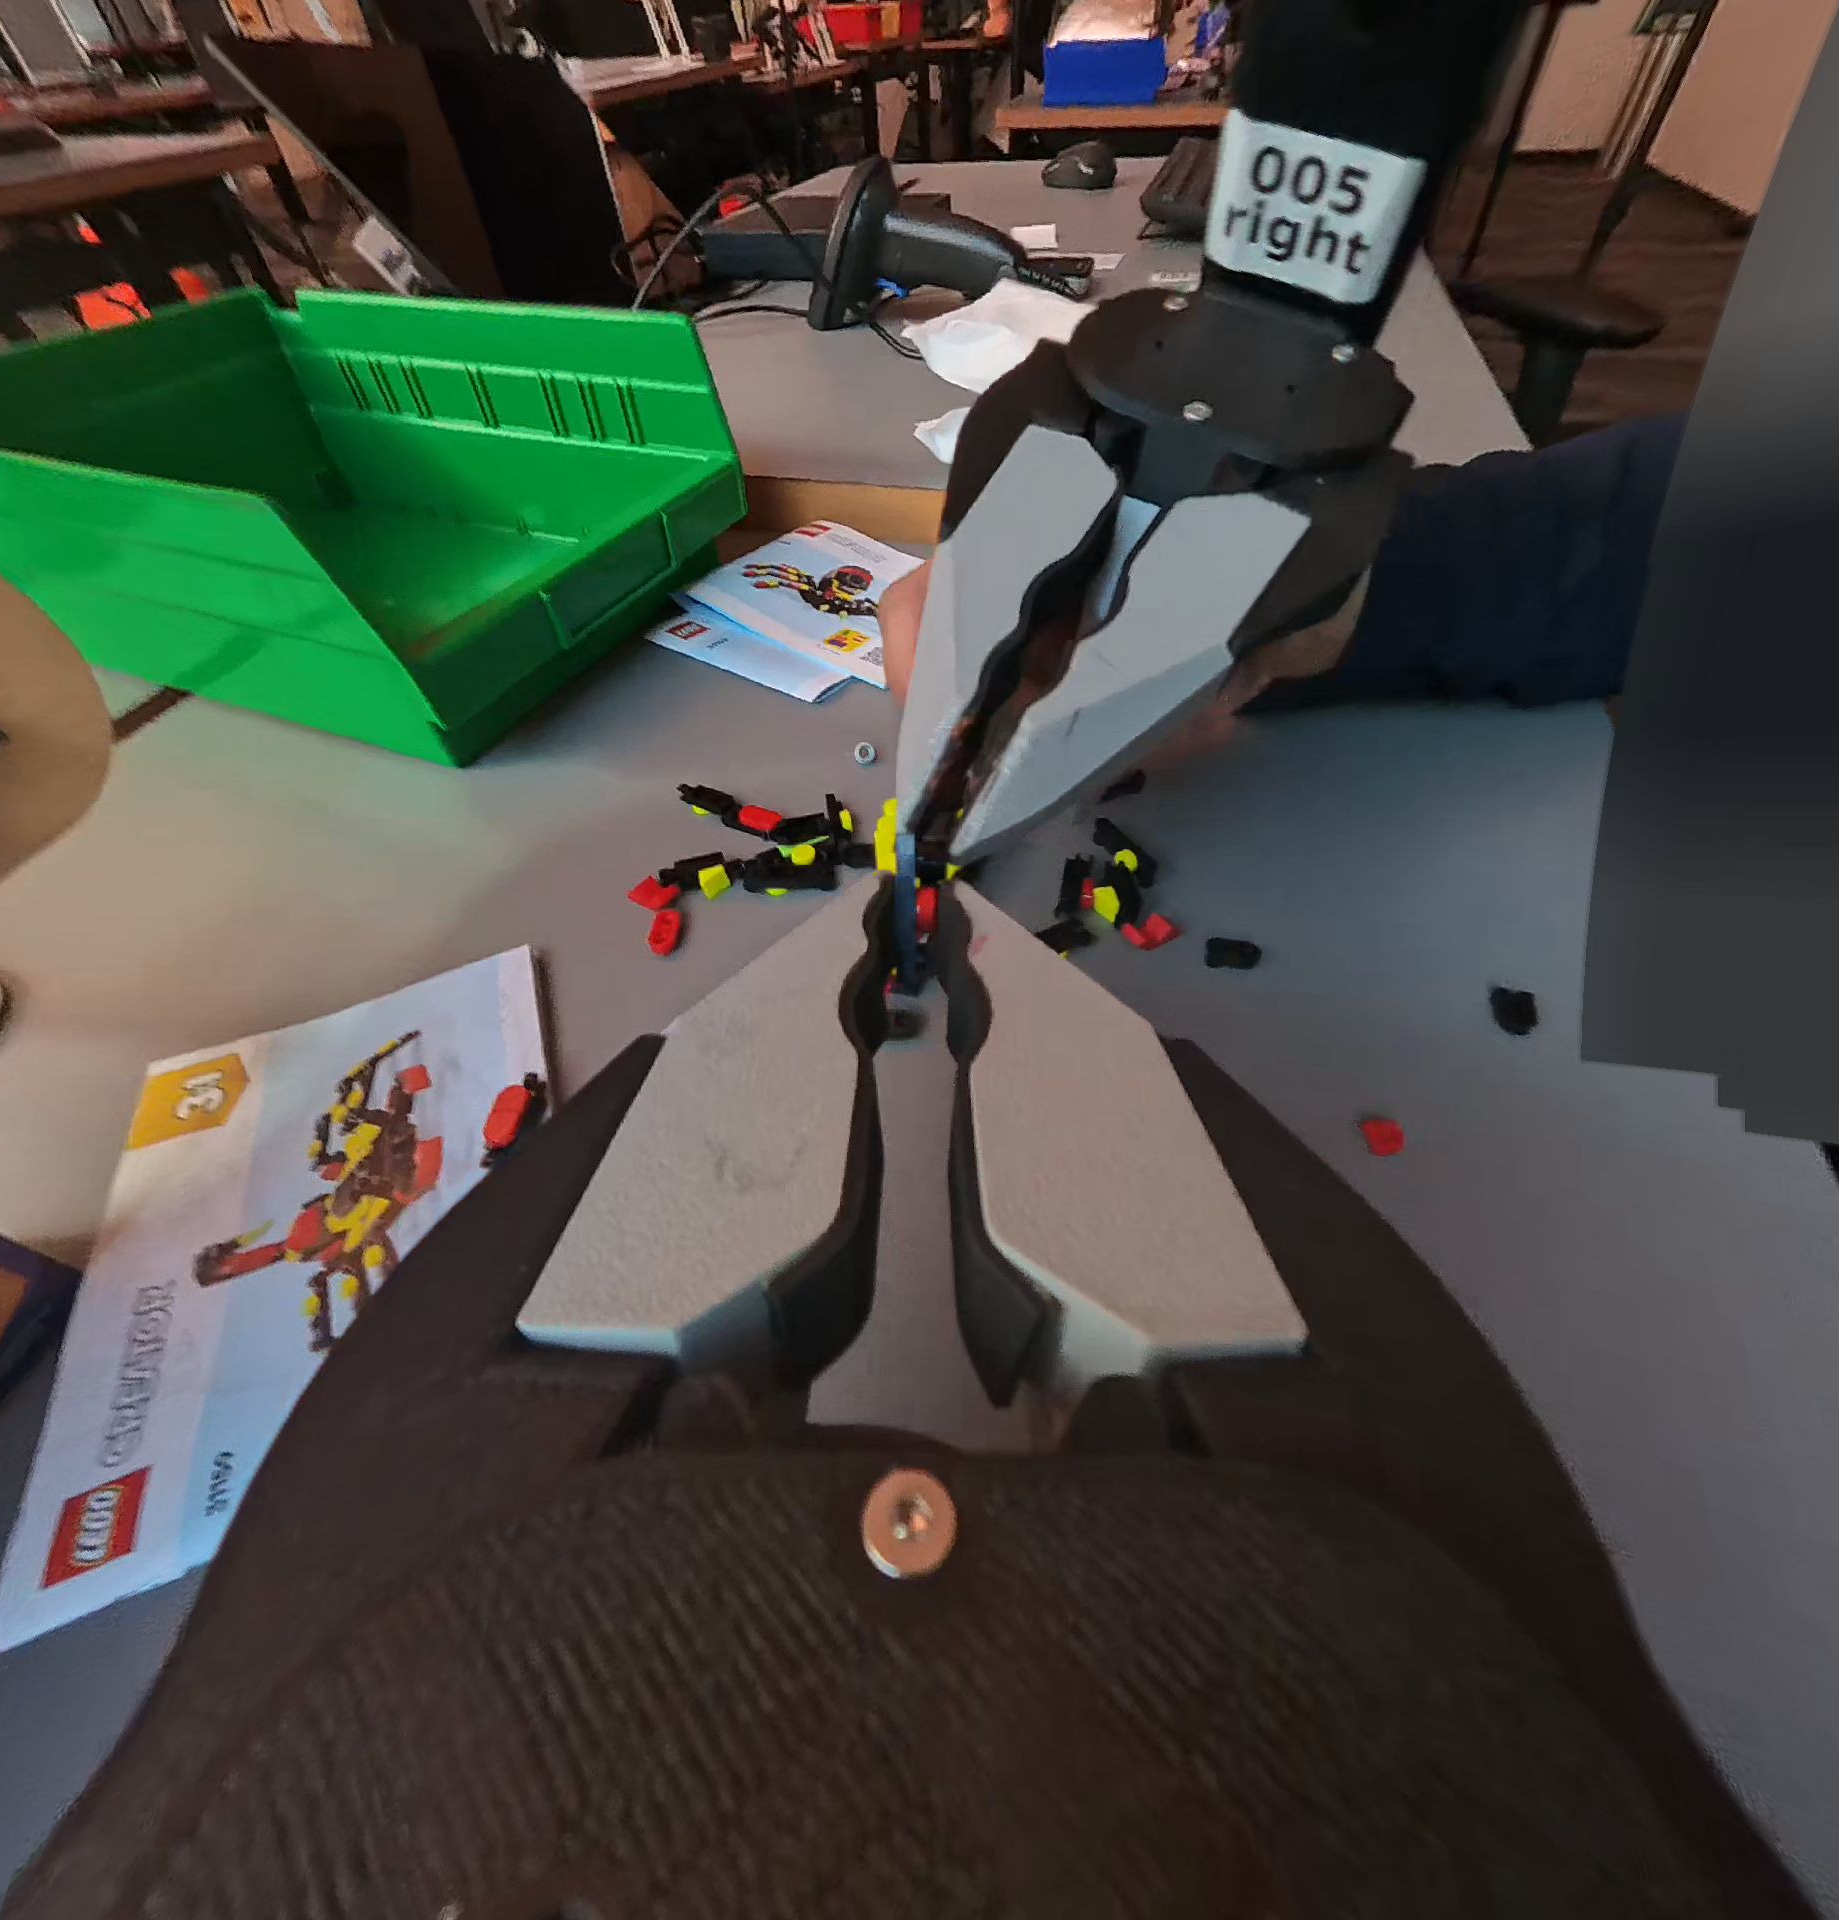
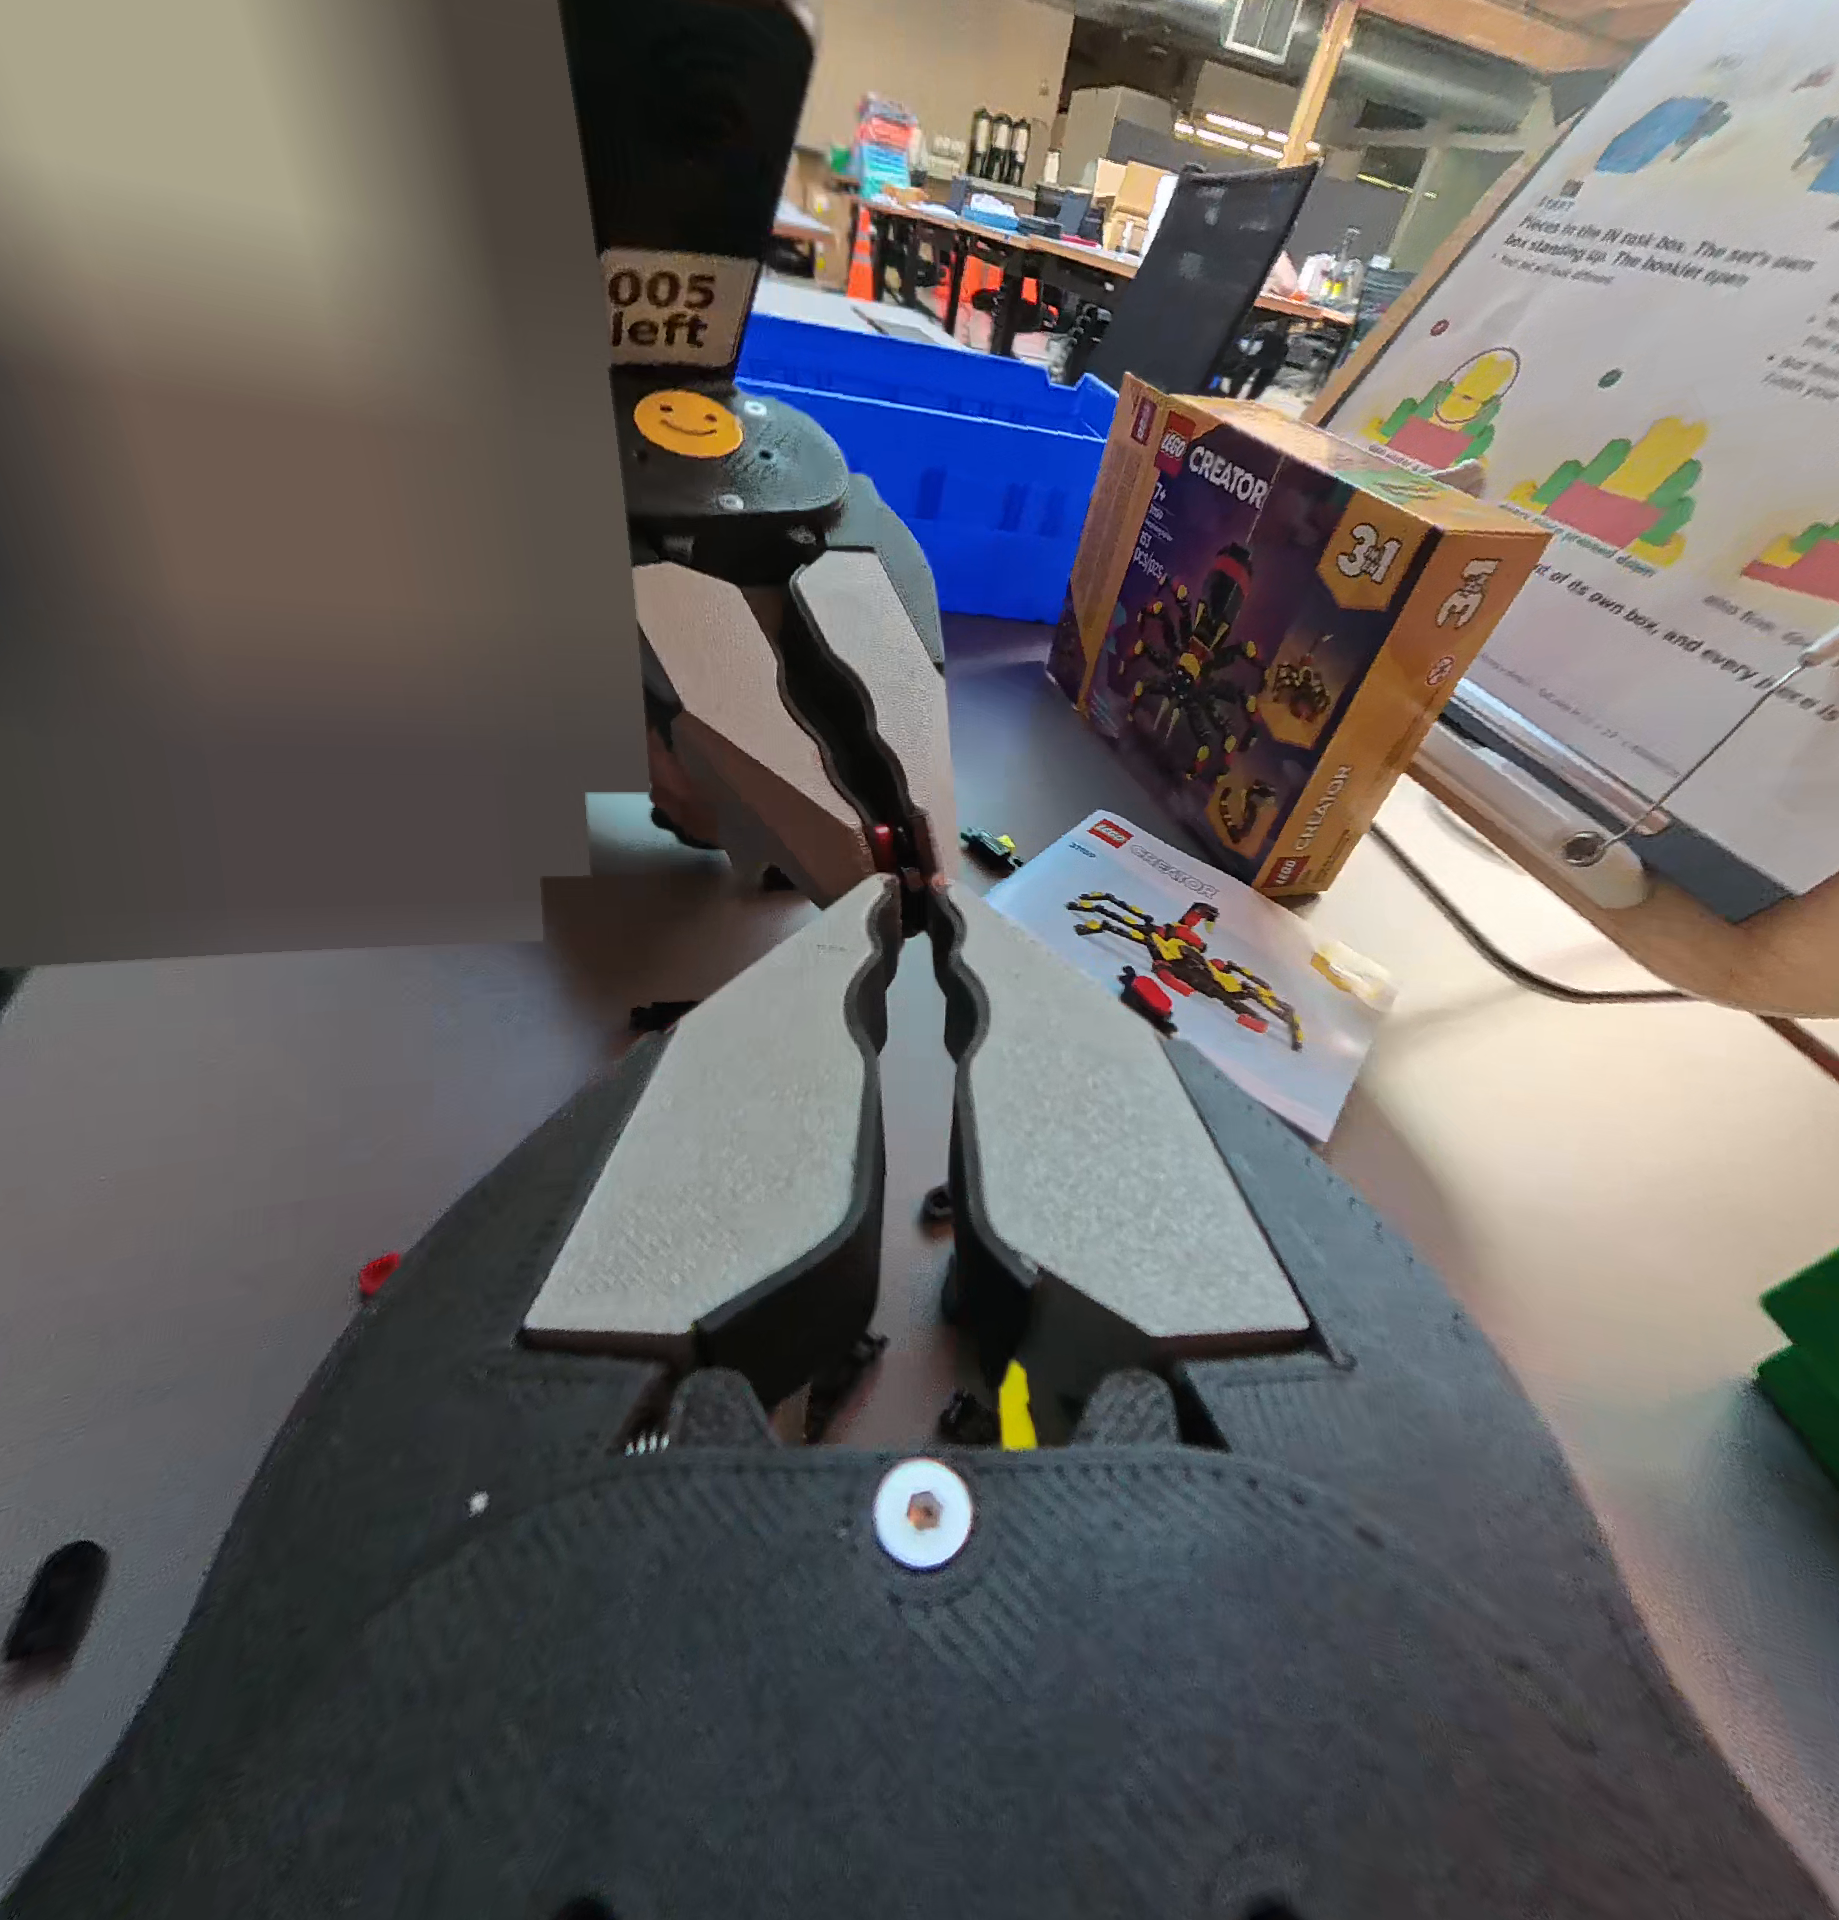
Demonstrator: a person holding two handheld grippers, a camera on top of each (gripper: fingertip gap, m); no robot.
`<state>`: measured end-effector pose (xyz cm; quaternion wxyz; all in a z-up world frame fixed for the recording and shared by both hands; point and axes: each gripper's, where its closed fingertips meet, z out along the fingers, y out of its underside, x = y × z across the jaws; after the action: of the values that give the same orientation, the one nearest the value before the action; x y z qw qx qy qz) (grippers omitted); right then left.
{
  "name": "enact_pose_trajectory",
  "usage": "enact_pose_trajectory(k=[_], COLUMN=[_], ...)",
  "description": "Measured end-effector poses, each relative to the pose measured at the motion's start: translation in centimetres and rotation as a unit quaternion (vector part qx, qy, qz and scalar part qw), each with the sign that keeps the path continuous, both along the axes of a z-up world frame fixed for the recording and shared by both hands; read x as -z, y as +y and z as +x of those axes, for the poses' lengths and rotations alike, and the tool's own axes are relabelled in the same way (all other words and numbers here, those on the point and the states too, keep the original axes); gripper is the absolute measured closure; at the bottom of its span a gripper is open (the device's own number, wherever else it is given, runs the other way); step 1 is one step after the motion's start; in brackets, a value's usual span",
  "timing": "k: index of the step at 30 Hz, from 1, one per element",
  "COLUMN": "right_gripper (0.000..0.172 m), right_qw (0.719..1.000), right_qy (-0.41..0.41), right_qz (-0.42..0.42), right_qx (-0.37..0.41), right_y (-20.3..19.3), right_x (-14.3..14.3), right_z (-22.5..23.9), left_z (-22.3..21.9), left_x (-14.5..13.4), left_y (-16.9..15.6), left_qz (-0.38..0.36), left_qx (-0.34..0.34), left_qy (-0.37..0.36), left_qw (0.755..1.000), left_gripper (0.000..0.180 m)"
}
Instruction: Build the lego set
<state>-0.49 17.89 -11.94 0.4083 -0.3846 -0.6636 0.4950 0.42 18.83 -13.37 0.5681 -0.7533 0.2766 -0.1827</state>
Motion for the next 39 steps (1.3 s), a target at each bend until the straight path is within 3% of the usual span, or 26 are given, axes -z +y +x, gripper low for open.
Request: enact_pose_trajectory(k=[7, 16, 23, 26, 28, 30, 33, 39], right_gripper=[0.168, 0.166, 0.17, 0.171, 0.17, 0.169, 0.17, 0.17], right_qw=[0.999, 0.999, 0.996, 0.988, 0.992, 0.993, 0.996, 0.981], right_qy=[0.007, -0.032, -0.087, -0.136, -0.119, -0.071, -0.057, -0.142], right_qz=[-0.019, -0.027, -0.012, -0.038, 0.045, 0.077, 0.068, 0.129], right_qx=[-0.028, -0.02, 0.001, -0.057, -0.002, 0.046, 0.027, -0.014], right_y=[-0.4, -0.1, 0.7, -1.4, 0.1, 1.8, 1.7, 0.9], right_x=[-0.9, 0.1, 1.2, 2.4, 2.9, 1.3, 0.9, 5.3], right_z=[0.7, 0.5, 0.2, 1.0, 0.3, 0.0, 0.7, 1.4], left_z=[0.8, 0.4, -0.7, -4.0, -4.1, -3.5, -3.5, -1.2], left_x=[-1.5, -0.6, 0.2, -2.1, -1.9, -1.4, -0.3, 3.9], left_y=[-0.4, 0.3, 1.2, 2.1, 1.6, 1.2, 1.4, 0.5], left_qz=[0.098, 0.14, 0.162, 0.202, 0.172, 0.152, 0.14, 0.08], left_qx=[0.004, -0.03, -0.08, -0.174, -0.149, -0.118, -0.115, -0.039], left_qy=[0.055, 0.163, 0.265, 0.318, 0.263, 0.223, 0.266, 0.329], left_qw=[0.994, 0.976, 0.947, 0.91, 0.938, 0.955, 0.947, 0.94], left_gripper=[0.177, 0.177, 0.176, 0.177, 0.177, 0.177, 0.177, 0.177])
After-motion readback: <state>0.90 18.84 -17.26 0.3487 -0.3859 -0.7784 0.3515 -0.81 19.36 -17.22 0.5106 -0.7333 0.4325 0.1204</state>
